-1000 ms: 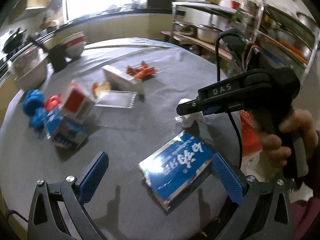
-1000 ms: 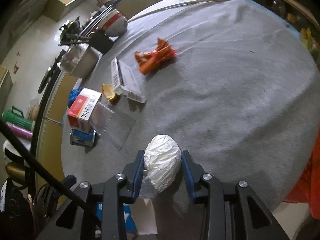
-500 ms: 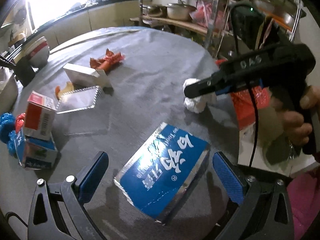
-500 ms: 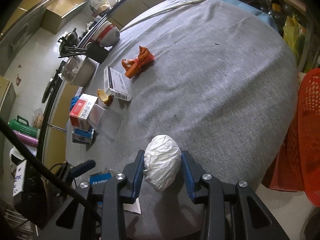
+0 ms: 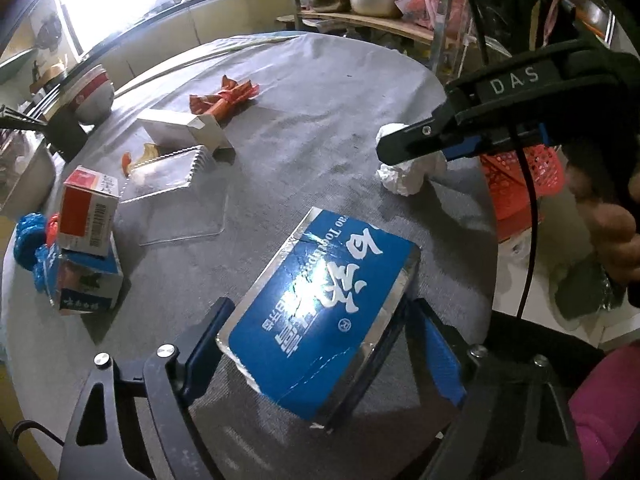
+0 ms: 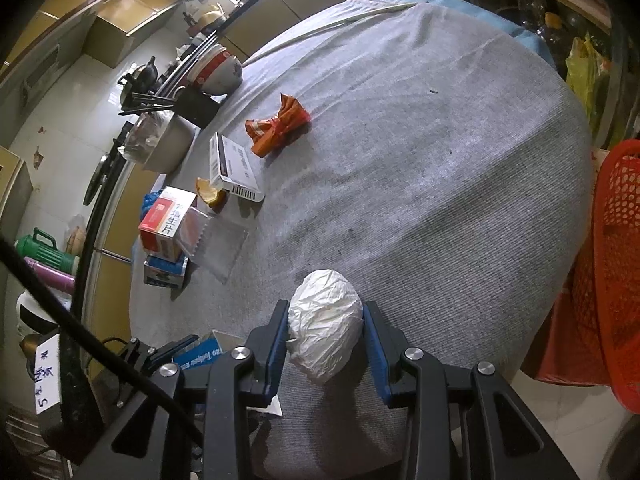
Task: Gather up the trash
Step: 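Grasp the white crumpled tissue with the right tool while the left tool grasps the blue toothpaste box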
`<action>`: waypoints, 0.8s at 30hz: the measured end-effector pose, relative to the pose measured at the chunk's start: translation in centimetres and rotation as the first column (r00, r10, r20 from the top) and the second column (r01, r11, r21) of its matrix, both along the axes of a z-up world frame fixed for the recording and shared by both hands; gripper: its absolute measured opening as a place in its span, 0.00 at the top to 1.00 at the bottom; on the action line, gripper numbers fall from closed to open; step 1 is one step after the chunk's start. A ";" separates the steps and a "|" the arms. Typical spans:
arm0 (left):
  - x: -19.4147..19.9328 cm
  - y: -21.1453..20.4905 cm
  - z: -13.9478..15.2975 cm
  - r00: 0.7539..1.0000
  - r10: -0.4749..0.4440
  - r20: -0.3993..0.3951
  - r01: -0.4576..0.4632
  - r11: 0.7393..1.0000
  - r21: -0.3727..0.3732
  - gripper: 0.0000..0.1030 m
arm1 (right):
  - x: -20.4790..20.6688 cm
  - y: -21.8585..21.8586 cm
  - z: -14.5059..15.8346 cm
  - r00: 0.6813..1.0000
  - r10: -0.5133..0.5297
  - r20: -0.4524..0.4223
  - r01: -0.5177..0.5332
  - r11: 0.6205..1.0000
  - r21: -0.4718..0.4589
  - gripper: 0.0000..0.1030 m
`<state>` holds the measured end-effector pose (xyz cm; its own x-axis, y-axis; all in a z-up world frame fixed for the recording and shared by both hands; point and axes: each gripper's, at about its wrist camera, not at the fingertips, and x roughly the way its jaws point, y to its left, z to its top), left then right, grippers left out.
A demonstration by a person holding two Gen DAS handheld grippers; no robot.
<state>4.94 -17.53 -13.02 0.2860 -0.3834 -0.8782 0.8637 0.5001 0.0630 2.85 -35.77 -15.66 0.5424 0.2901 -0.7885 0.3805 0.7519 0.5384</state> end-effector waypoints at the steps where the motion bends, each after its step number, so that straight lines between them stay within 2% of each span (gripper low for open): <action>1: 0.0 0.1 0.2 1.000 0.012 0.006 -0.012 1.000 -0.003 0.19 | 0.0 0.0 0.0 1.000 -0.001 -0.001 0.001 1.000 -0.004 0.63; 13: 0.1 -0.2 1.2 0.995 0.083 0.049 -0.083 0.997 -0.002 0.30 | -0.5 0.0 0.7 1.000 -0.018 0.021 0.019 0.999 -0.036 0.63; 21: 0.9 -0.9 1.0 0.993 0.109 0.036 -0.109 0.994 -0.004 0.30 | -1.4 -1.0 1.1 0.998 -0.042 0.038 0.044 0.998 -0.042 0.63; 24: 1.3 -1.0 0.7 0.992 0.117 0.038 -0.117 0.993 -0.009 0.27 | -1.6 -0.9 1.2 0.998 -0.044 0.039 0.047 0.997 -0.064 0.63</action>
<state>6.20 -18.52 -12.29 0.3628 -0.3512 -0.8632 0.7961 0.5983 0.0912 1.21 -36.71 -14.48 0.5834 0.2136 -0.7836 0.3956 0.7678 0.5039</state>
